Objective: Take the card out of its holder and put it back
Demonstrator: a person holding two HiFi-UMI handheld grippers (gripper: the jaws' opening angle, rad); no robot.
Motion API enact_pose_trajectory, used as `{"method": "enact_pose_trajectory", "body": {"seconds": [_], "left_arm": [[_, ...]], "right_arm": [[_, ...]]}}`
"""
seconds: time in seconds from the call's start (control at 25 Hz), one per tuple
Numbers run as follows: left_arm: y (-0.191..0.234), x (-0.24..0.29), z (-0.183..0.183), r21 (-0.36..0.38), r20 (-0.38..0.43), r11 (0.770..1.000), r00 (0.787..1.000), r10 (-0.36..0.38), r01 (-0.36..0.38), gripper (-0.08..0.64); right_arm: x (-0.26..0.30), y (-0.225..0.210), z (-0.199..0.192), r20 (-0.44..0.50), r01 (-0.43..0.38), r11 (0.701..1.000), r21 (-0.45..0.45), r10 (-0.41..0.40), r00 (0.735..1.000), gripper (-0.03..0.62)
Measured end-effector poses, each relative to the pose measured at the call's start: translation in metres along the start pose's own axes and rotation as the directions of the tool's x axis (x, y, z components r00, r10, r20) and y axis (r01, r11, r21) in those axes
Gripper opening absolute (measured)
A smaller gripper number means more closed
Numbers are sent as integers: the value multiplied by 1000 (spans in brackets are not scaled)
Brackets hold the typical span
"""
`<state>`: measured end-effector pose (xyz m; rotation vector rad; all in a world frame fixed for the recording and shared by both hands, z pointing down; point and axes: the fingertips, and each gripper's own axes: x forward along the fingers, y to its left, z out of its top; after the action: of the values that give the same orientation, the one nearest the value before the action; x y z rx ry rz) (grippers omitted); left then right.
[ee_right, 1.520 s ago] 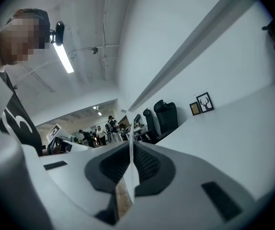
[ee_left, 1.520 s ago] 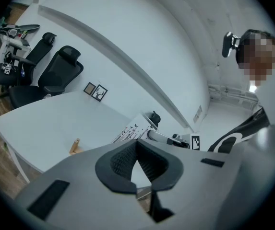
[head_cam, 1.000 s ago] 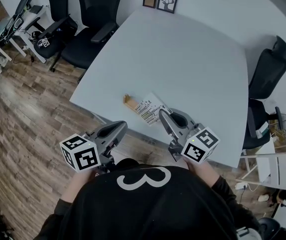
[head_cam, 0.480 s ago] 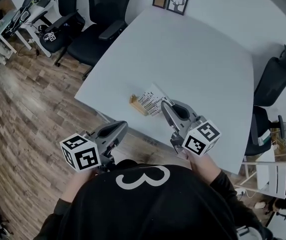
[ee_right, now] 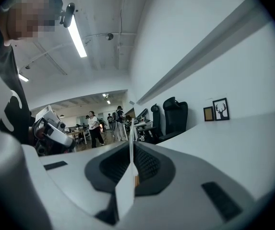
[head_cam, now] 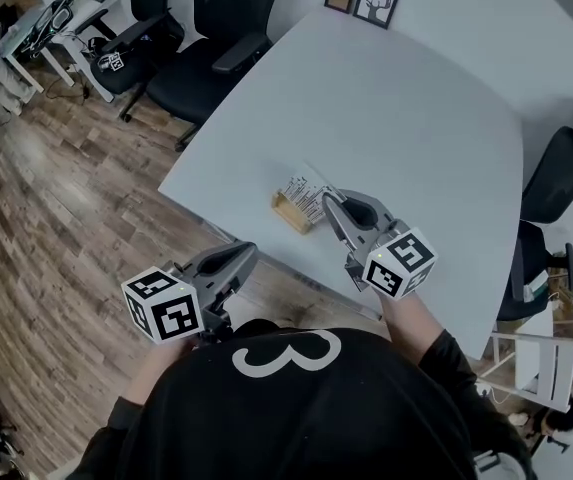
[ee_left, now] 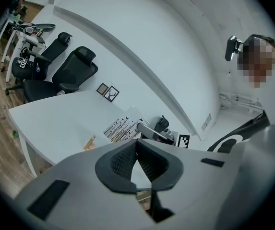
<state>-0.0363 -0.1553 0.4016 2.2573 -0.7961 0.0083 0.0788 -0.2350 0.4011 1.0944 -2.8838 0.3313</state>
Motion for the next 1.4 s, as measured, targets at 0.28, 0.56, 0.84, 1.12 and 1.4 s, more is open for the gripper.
{"method": "enact_pose_trajectory", "body": {"seconds": [0.28, 0.56, 0.84, 1.12, 1.4], "left_arm": [[7, 2, 1, -12, -3, 1000, 1000, 12, -12, 14], [15, 2, 6, -21, 1, 1000, 1000, 19, -19, 14], [19, 3, 7, -26, 0, 1000, 1000, 15, -15, 14], [22, 6, 7, -33, 3, 999, 1000, 21, -21, 14], [26, 5, 8, -36, 10, 999, 999, 30, -30, 14]], "right_arm": [[12, -5, -13, -44, -12, 1000, -29, 11, 999, 25], [21, -7, -20, -66, -10, 1000, -21, 8, 998, 24], [25, -6, -27, -87, -13, 1000, -9, 12, 996, 25], [29, -7, -38, -119, -11, 1000, -20, 9, 993, 25], [34, -8, -54, -148, -7, 1000, -28, 2, 989, 25]]}}
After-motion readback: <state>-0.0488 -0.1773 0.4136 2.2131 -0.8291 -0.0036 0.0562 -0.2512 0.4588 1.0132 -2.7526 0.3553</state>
